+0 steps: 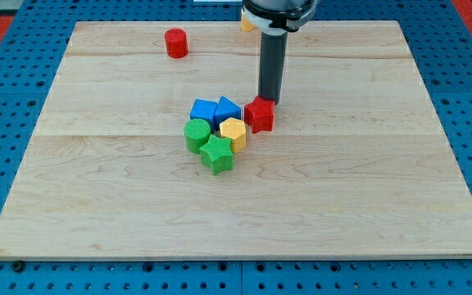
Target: Slide the red circle into the green star
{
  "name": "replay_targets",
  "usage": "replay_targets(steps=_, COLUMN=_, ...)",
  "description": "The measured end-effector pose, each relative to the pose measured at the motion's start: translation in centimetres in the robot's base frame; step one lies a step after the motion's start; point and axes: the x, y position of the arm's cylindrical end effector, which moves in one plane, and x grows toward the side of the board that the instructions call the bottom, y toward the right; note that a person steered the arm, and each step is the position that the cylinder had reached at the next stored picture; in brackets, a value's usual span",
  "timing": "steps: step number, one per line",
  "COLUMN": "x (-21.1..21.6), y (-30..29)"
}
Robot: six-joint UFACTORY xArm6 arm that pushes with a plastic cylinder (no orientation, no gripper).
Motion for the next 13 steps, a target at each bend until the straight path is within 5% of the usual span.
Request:
replay_targets(steps=2, x=0.7, y=-2.2)
replay_targets(steps=3, x=-5.1, y=1.7)
replay_targets(steps=5, x=-15.1, y=-7.1)
replay_targets(steps=6, x=-15.1, y=-13.3)
replay_targets(steps=7, x=-9.3, y=-20.1)
replay_targets(steps=9, x=-12.8, y=-26.8)
replay_targets(steps=10, x=-6.8, y=-30.2)
replay_targets(steps=13, x=-1.6, y=-20.5)
